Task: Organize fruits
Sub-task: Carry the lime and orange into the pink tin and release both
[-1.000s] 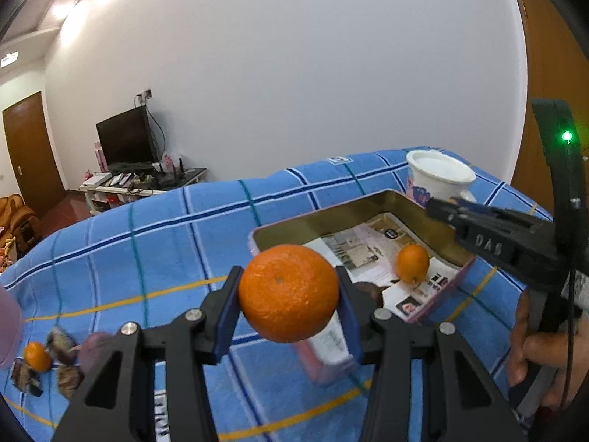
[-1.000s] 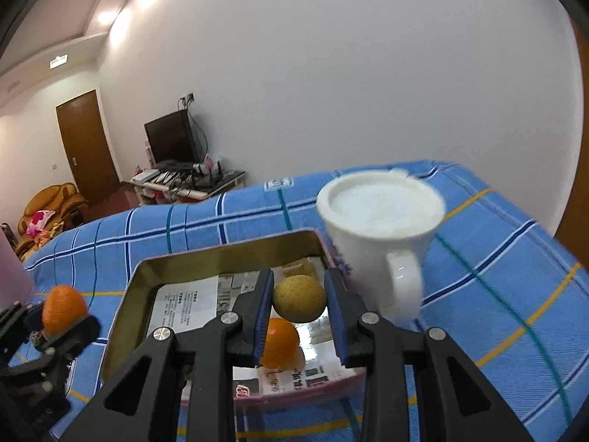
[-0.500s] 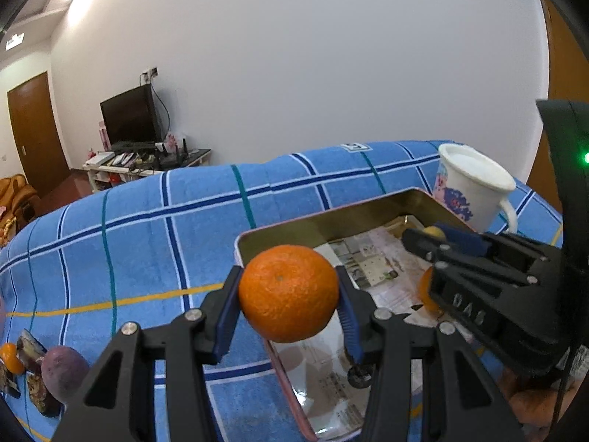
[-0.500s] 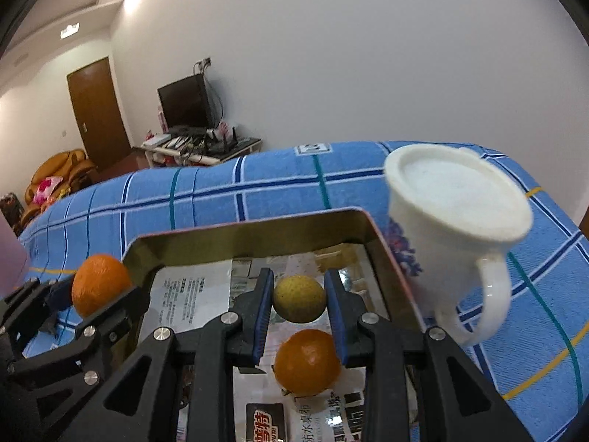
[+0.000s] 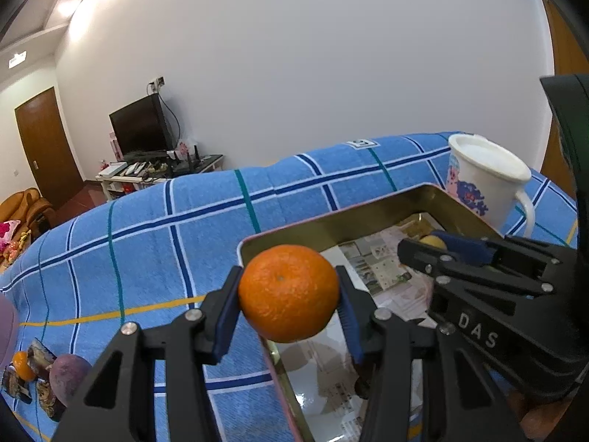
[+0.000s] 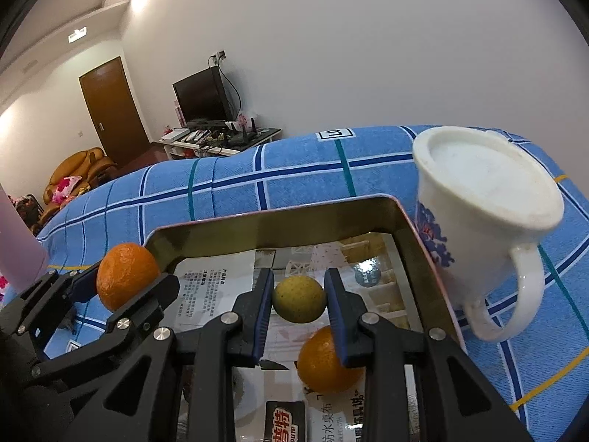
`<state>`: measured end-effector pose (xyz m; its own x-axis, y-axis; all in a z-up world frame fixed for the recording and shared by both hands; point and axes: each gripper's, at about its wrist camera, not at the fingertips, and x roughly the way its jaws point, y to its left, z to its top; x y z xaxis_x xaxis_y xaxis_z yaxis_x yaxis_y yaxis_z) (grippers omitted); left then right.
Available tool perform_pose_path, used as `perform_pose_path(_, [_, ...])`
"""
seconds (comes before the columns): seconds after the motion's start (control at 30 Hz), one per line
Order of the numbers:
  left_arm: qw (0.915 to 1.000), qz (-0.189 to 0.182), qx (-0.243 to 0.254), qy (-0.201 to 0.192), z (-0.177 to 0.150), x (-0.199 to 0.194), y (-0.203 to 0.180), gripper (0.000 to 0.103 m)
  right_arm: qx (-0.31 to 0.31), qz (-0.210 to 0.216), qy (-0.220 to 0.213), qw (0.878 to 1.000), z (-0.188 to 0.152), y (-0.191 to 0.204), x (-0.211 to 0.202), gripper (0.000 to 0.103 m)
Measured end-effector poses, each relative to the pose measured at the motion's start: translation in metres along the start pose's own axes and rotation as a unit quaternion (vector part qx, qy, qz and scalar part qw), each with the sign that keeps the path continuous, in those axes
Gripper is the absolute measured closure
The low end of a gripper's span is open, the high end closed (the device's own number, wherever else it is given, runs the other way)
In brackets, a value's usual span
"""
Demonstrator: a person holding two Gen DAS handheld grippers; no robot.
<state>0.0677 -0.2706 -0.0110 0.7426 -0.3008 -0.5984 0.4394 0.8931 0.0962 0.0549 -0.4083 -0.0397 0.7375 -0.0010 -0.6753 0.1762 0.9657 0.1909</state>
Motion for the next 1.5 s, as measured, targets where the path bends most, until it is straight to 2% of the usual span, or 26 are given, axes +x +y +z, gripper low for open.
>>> perform_pose_path(0.17, [0.9999, 0.008, 0.006, -0.009, 0.001, -0.002, -0.002, 0.052, 0.022, 0.012, 0.005, 1.0, -0.003, -0.006, -0.003, 0.071])
perform_pose_path(0.27, [0.9998, 0.007, 0.008, -0.018, 0.002, -0.005, -0.003, 0.052, 0.025, 0.004, -0.009, 1.0, -0.001, -0.007, -0.01, 0.066])
perform_pose_path(0.33, [0.9996, 0.005, 0.013, -0.027, 0.002, -0.008, -0.004, 0.038, 0.034, 0.002, -0.018, 0.999, 0.001, -0.011, -0.014, 0.057])
perform_pose_path(0.37, [0.9994, 0.006, 0.013, -0.033, 0.002, -0.01, -0.004, 0.015, 0.048, 0.019, -0.024, 0.998, 0.002, -0.016, -0.017, 0.04])
perform_pose_path(0.4, [0.999, 0.01, 0.013, -0.042, 0.002, -0.014, -0.004, 0.0, 0.06, 0.034, -0.032, 0.997, 0.002, -0.018, -0.021, 0.025])
perform_pose_path(0.53, [0.9963, 0.011, 0.024, -0.082, 0.003, -0.029, -0.008, 0.0, 0.079, 0.061, -0.07, 0.993, 0.002, -0.022, -0.036, 0.022])
perform_pose_path(0.63, [0.9957, 0.021, 0.017, -0.088, 0.003, -0.033, -0.008, 0.0, 0.077, 0.046, -0.093, 0.992, 0.002, -0.021, -0.044, 0.022])
perform_pose_path(0.8, [0.9969, 0.009, -0.025, -0.074, 0.001, -0.036, 0.006, 0.0, 0.067, 0.013, -0.154, 0.986, -0.002, -0.02, -0.068, 0.022])
perform_pose_path(0.87, [0.9971, 0.004, -0.032, -0.069, -0.001, -0.04, 0.011, 0.0, 0.057, -0.003, -0.166, 0.985, -0.003, -0.019, -0.072, 0.022])
perform_pose_path(1.07, [0.9971, 0.029, -0.001, -0.071, -0.013, -0.055, 0.011, 0.0, 0.015, -0.035, -0.176, 0.984, -0.011, -0.005, -0.078, 0.022])
perform_pose_path(1.2, [0.9974, 0.035, -0.002, -0.063, -0.024, -0.061, 0.02, 0.0, -0.013, -0.056, -0.193, 0.979, -0.018, 0.007, -0.085, 0.022])
perform_pose_path(1.37, [0.9989, 0.028, -0.015, -0.035, -0.041, -0.065, 0.031, 0.0, -0.033, -0.069, -0.182, 0.98, -0.028, 0.014, -0.091, 0.022])
perform_pose_path(1.5, [0.9984, 0.036, -0.02, -0.04, -0.051, -0.073, 0.034, 0.0, -0.029, -0.071, -0.171, 0.982, -0.039, 0.017, -0.102, 0.022])
